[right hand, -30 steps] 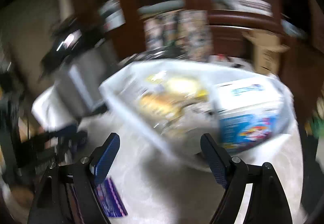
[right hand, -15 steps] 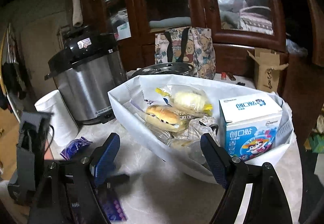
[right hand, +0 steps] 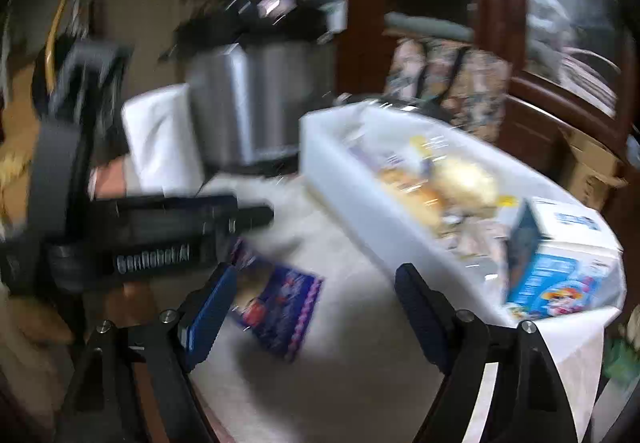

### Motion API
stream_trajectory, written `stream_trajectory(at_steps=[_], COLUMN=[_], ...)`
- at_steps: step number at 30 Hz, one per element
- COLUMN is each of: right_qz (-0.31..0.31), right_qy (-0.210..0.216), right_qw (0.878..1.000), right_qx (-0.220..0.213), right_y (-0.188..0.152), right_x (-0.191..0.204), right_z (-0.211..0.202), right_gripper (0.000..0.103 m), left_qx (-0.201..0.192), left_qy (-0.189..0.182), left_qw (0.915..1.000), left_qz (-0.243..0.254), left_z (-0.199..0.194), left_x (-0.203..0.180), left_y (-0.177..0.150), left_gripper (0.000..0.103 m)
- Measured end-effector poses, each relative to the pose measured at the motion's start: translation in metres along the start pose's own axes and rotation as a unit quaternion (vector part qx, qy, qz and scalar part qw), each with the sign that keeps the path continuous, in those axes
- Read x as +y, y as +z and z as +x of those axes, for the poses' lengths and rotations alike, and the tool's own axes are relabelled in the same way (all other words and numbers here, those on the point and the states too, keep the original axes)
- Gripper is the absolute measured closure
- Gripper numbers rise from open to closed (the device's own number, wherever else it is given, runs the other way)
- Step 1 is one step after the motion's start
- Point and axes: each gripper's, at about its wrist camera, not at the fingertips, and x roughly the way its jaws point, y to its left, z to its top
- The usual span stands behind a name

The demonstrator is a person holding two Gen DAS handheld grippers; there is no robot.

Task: Organize objects
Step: 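Grasp the blue biscuit packet with the right gripper while the left gripper grasps the dark blue packet, then carry both packets over the white bin while the left gripper opens to drop its packet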

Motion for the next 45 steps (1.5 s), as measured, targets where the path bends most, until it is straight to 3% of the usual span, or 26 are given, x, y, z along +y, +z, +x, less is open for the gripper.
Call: stream_trajectory(at_steps=[5,8,11,14,19,23,24,25,26,28,31,39,45], right_qz=[-0.045,-0.036,-0.022,0.007,0.024,0.040,0.045,0.050,0.057,0.069,0.083,0.123,0.130], right_qy=[0.009,0.002,-0.003,0.007,0.010,0.018,0.020,0.022,0.024,0.028,0.030,0.046,0.046], right_qw=[0.998,0.994,0.995,0.995,0.996,0.997,0.997,0.997,0.996,0.996,0.995,0.990,0.990], right_qx=[0.041,0.103,0.102,0.099,0.088,0.067,0.064,0.060,0.056,0.052,0.045,0.041,0.039], right_y=[-0.003,-0.007,-0.008,-0.009,-0.012,-0.008,-0.007,-0.006,-0.005,-0.003,-0.001,-0.002,-0.001], right_x=[0.020,0.018,0.011,0.002,-0.001,-0.004,-0.005,-0.006,-0.009,-0.014,-0.020,-0.034,-0.036], right_z=[0.032,0.054,0.050,0.046,0.032,0.018,0.015,0.013,0.010,0.006,0.002,0.000,-0.002], right_gripper=[0.023,0.048,0.055,0.059,0.060,0.060,0.060,0.060,0.060,0.060,0.060,0.060,0.060], left_qx=[0.005,0.033,0.057,0.059,0.055,0.097,0.090,0.091,0.095,0.098,0.099,0.076,0.045], left_qy=[0.040,0.065,0.094,0.085,0.096,0.102,0.102,0.098,0.093,0.066,0.076,0.044,-0.016], left_qw=[0.9991,0.9972,0.9936,0.9936,0.9931,0.9892,0.9898,0.9901,0.9900,0.9919,0.9912,0.9957,0.9989], left_qz=[-0.012,-0.014,-0.023,-0.045,-0.038,-0.041,-0.040,-0.043,-0.045,-0.048,-0.044,-0.030,0.000], left_z=[-0.013,-0.011,-0.004,-0.005,-0.001,0.015,0.013,0.013,0.015,0.015,0.015,0.004,-0.008], left_x=[0.024,0.040,0.056,0.068,0.069,0.072,0.071,0.072,0.072,0.071,0.068,0.059,0.042], left_y=[-0.006,-0.011,-0.016,-0.015,-0.011,-0.013,-0.012,-0.012,-0.012,-0.013,-0.015,-0.017,-0.017], left_gripper=[0.059,0.059,0.059,0.058,0.057,0.058,0.058,0.066,0.067,0.093,0.099,0.101,0.101])
